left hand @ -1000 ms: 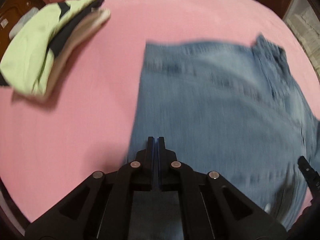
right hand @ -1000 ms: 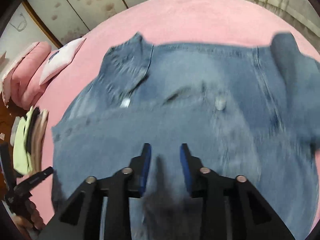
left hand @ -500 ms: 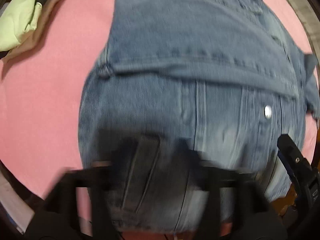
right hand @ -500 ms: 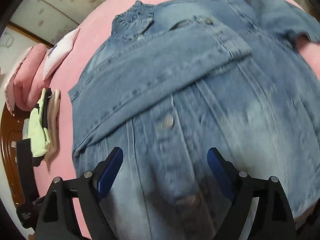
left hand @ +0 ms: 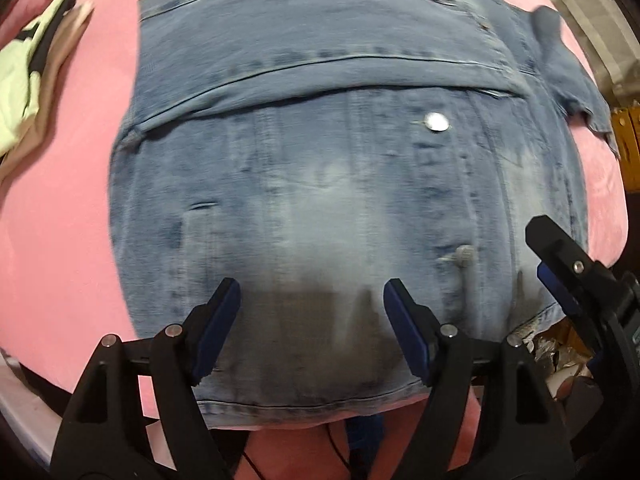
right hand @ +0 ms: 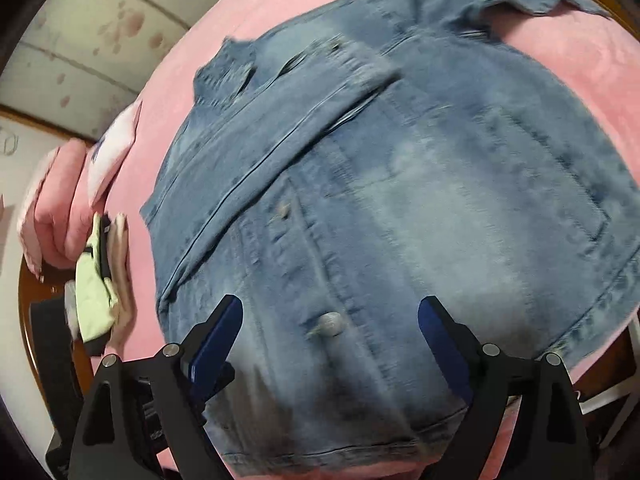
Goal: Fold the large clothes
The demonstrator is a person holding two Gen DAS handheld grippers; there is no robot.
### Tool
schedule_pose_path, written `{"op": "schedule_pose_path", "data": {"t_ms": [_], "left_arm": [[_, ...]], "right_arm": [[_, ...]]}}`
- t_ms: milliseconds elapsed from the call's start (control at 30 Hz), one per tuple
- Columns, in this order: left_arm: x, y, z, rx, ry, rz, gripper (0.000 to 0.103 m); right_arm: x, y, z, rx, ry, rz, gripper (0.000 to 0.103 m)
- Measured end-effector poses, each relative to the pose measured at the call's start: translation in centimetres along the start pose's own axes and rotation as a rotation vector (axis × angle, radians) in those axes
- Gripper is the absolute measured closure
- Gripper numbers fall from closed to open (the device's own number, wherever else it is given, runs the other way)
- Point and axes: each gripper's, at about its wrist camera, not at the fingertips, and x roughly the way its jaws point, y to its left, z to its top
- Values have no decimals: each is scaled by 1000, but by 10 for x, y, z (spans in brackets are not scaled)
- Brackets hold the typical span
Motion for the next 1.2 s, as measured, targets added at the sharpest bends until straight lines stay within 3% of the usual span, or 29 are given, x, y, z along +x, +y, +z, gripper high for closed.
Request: {"op": "schedule_pose_path", "data": {"t_ms": [33,267,400,533,700,900,1200], "left_arm": [[-2,-9,-2,-36,-28,21,31],[-4,-60,-2,39,-15,54,31],[-6,-88,5,-3,-38,76,31],[2,-136,18,-62,-37,114,31],[3,-204,37,-116,-71,111,31],[9,-286,70,-115,-89,97,31],[12,-369,106,-64,-109,142,31]], "right_arm": [[-4,-9,1,12,-16,1,12],[-28,-78,20,130,-93,-9,12],[-39,-120,41,219,-81,43,12],[-61,-149,67,227,-99,75,12],[-82,-189,119,184,-49,106,12],[-116,-247,184,182,-54,119,12],[-138,-359,284,325,-62,177,12]]}}
